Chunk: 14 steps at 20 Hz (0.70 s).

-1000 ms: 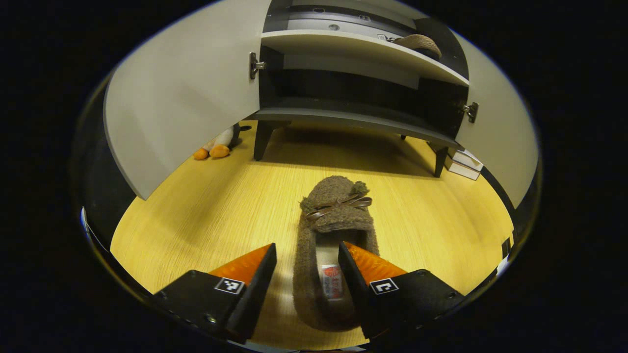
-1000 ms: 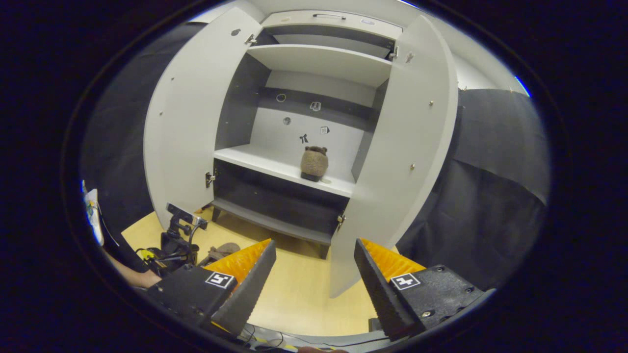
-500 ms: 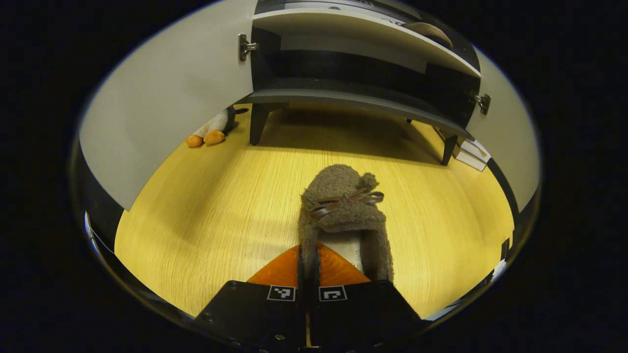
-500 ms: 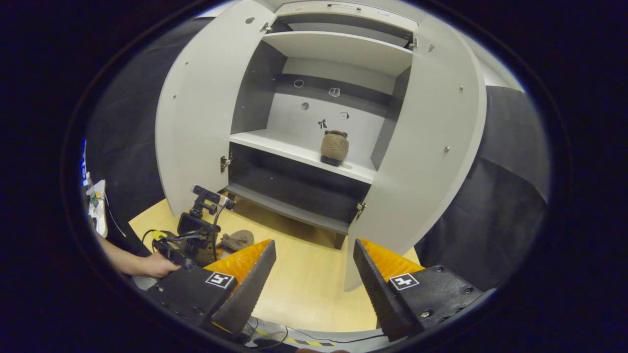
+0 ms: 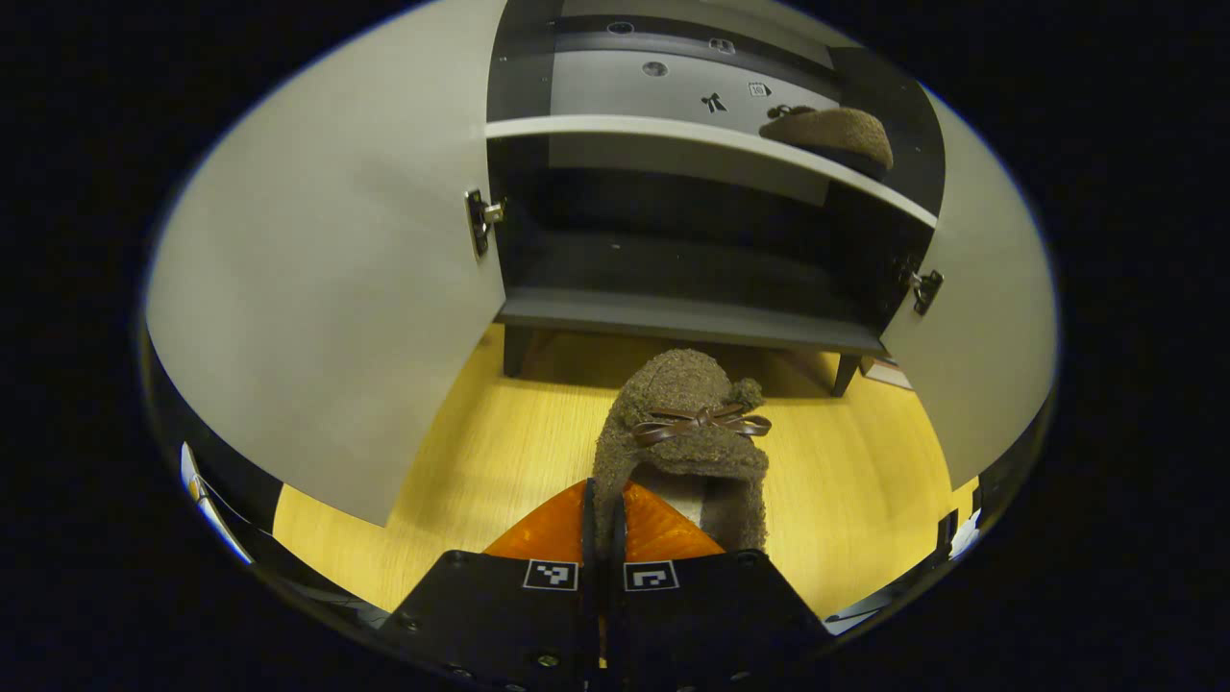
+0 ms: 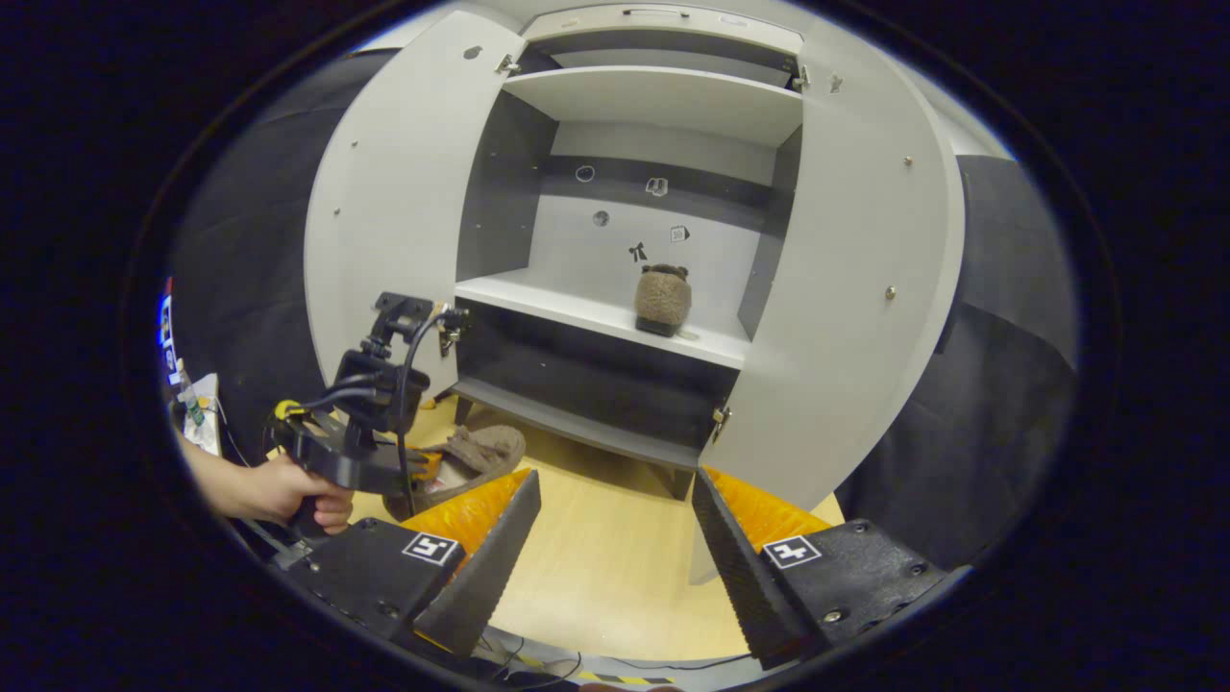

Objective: Grab one shoe with the right hand and put it into the shoe cabinet, grab the other shoe with the left hand and put it into the shoe cabinet; then close the right door with the right hand and the left door with the left hand.

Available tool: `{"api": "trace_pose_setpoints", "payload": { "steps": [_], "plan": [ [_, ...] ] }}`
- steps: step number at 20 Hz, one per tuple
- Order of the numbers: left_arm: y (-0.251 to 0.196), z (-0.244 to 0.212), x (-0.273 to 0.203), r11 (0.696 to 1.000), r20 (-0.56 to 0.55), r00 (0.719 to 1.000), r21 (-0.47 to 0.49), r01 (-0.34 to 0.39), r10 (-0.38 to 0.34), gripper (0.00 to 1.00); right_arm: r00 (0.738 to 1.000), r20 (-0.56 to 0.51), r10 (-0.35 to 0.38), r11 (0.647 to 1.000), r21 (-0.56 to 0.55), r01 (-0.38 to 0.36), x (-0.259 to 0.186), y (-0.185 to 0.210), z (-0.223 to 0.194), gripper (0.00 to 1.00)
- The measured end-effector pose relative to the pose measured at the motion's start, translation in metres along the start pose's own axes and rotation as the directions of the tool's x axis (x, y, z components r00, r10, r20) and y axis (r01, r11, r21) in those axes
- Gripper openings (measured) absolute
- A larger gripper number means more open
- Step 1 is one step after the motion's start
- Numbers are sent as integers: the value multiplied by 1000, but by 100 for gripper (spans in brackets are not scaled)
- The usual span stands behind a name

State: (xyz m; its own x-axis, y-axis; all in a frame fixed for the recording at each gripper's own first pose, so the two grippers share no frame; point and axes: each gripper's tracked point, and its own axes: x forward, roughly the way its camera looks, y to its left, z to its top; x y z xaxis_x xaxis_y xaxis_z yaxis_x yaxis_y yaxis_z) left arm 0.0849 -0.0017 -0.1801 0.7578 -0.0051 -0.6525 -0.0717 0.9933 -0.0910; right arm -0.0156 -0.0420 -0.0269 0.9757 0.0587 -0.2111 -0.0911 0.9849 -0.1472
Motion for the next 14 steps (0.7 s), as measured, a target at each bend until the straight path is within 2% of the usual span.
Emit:
{"api": "trace_pose_setpoints", "payload": {
  "steps": [4, 9, 11, 14],
  "plan": [
    [-10, 93, -42, 999, 90, 996, -47, -12, 17, 3, 999, 43, 6, 1000, -6, -6, 0, -13, 12, 100],
    [-39, 208, -61, 992, 154, 988, -120, 47, -28, 3, 999, 45, -1, 999, 38, -1, 4, -32, 17, 100],
    [-43, 253, -53, 993, 201, 979, -110, 29, -6, 3, 997, 79, -3, 999, 34, 1, 3, -38, 27, 99],
    [-42, 315, -21, 995, 271, 960, -84, -45, 67, 3, 994, 113, -10, 1000, 28, 7, 1, -47, 36, 99]
  ]
}}
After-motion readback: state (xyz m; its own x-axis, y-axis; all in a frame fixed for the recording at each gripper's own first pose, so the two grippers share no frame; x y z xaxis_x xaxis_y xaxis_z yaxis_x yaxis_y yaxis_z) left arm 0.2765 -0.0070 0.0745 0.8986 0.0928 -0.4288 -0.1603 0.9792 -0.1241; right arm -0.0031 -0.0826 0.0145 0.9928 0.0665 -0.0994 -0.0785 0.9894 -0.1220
